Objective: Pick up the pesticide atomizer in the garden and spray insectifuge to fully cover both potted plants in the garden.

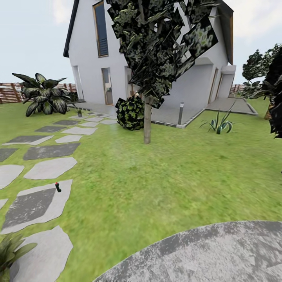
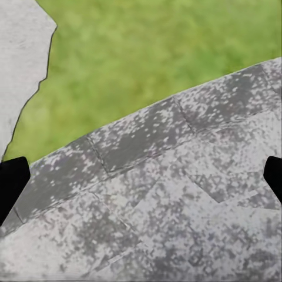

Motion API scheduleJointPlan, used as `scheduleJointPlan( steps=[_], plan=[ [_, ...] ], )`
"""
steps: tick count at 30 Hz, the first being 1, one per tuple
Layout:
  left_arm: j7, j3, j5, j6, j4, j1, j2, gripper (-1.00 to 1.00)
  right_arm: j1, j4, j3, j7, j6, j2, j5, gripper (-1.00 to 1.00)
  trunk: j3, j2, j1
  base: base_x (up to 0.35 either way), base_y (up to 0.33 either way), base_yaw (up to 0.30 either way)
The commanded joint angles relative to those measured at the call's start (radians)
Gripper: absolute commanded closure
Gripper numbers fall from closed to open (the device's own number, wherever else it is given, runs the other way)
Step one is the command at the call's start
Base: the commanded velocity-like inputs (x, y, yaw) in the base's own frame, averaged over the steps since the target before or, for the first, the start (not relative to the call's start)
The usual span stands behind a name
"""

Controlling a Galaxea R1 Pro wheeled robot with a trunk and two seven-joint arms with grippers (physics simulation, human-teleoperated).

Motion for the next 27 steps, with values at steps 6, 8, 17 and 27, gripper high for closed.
scheduleJointPlan(
  steps=[6, 8, 17, 27],
  plan=[
    [-0.001, 0.0, 0.007, -0.003, 0.001, -0.001, 0.0, -1.0, 0.0, 0.0, 0.0, 0.0, -0.003, 0.0, 0.001, -1.0, -0.02, -0.043, 0.023, 0.0, 0.0, 0.274],
    [-0.001, 0.0, 0.007, -0.003, 0.001, -0.001, 0.0, -1.0, 0.0, 0.0, 0.0, 0.0, -0.003, 0.0, 0.001, -1.0, -0.026, -0.057, 0.031, 0.0, 0.0, 0.274],
    [-0.001, 0.0, 0.007, -0.003, 0.001, -0.001, -0.001, -1.0, 0.0, 0.0, 0.0, 0.0, -0.003, 0.0, 0.001, -1.0, -0.059, -0.12, 0.065, 0.0, 0.0, 0.265],
    [-0.001, 0.0, 0.007, -0.003, 0.001, -0.001, -0.001, -1.0, 0.0, 0.0, 0.0, 0.0, -0.003, 0.0, 0.001, -1.0, -0.096, -0.176, 0.096, 0.0, 0.0, 0.2]
  ],
)
